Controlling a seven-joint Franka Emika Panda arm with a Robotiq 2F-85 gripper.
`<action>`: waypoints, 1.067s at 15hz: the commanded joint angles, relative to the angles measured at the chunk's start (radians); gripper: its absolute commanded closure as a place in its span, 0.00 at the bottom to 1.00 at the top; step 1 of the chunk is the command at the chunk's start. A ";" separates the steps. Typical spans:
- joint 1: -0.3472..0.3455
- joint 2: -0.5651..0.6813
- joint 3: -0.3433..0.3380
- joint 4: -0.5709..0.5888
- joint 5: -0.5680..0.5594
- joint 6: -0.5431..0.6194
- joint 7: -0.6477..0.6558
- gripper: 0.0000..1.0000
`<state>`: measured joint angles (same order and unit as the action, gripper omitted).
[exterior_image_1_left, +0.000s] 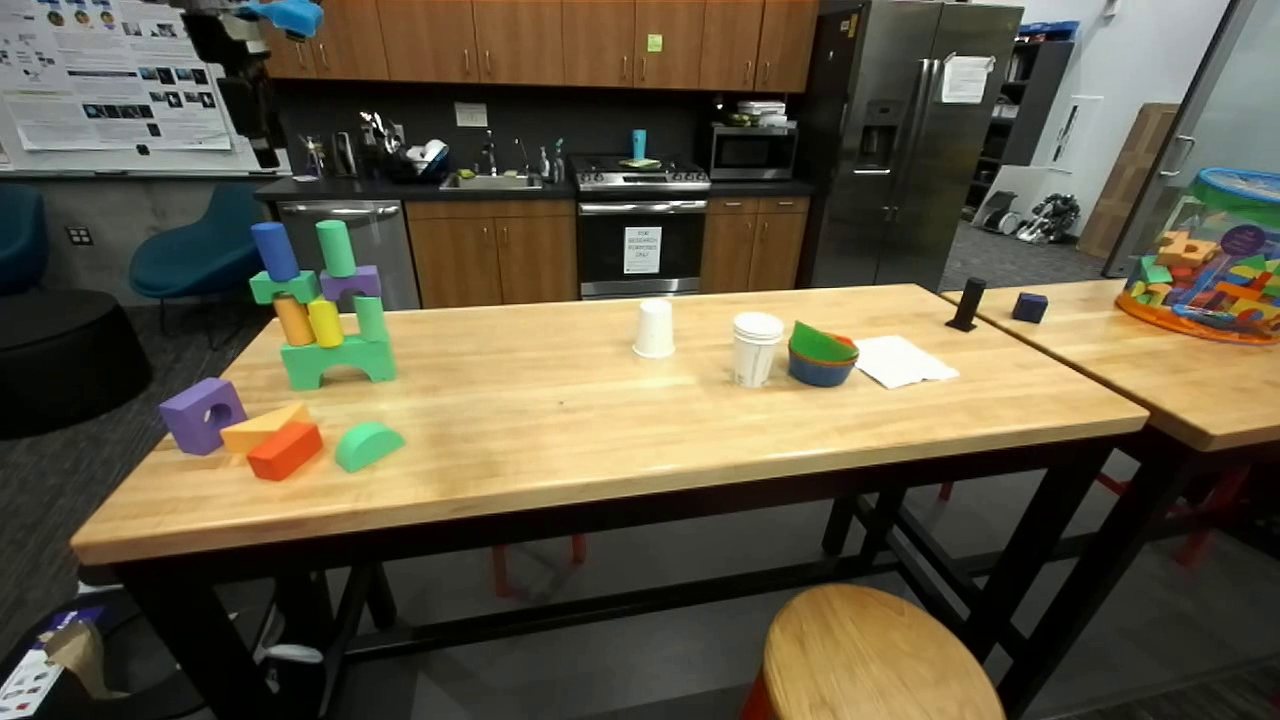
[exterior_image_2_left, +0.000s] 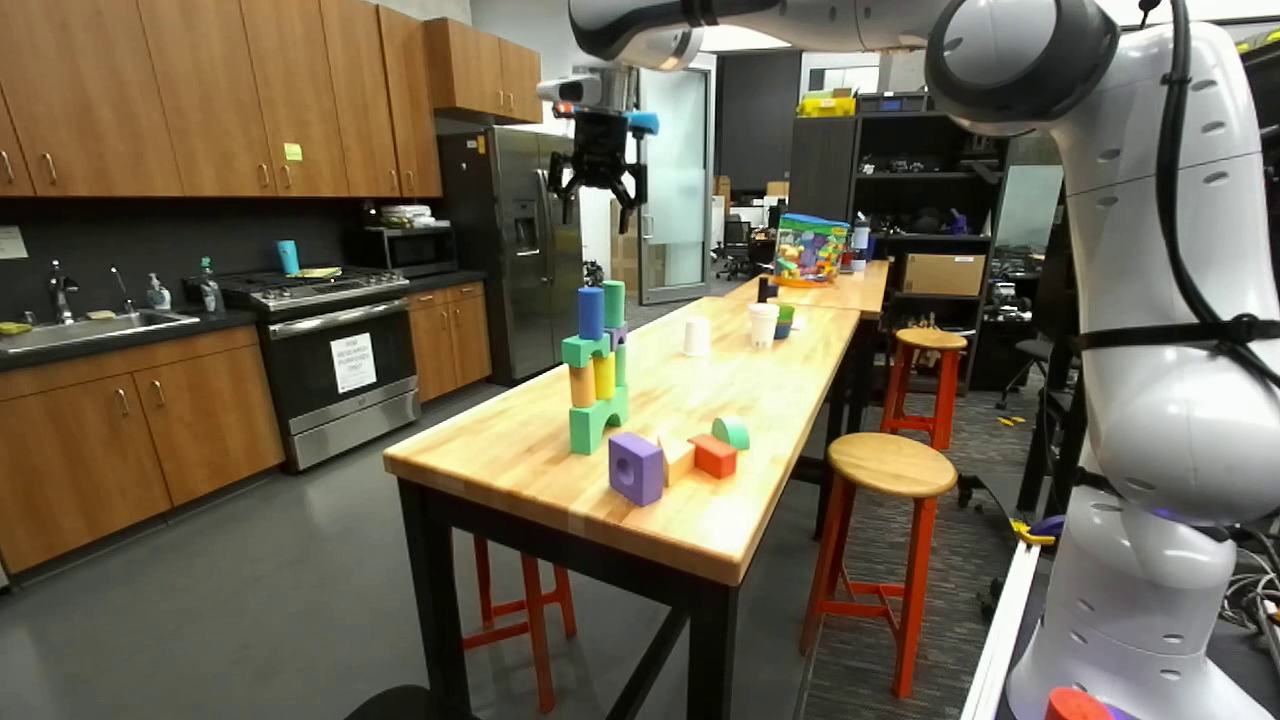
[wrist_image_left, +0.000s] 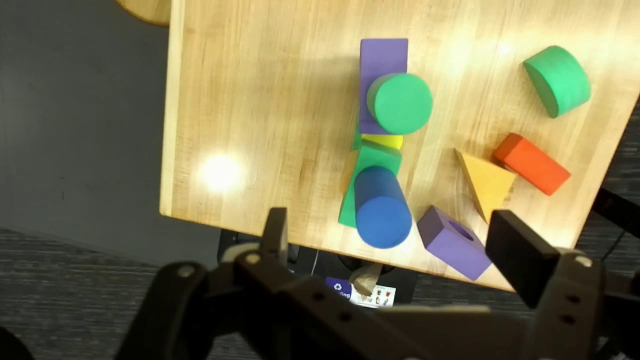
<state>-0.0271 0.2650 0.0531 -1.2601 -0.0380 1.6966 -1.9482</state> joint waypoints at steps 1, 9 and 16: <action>-0.020 -0.013 -0.031 -0.005 0.013 0.084 0.124 0.00; -0.065 0.000 -0.083 0.001 0.030 0.159 0.309 0.00; -0.059 0.001 -0.087 0.000 0.025 0.171 0.359 0.00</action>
<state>-0.0893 0.2656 -0.0330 -1.2595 -0.0083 1.8650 -1.6036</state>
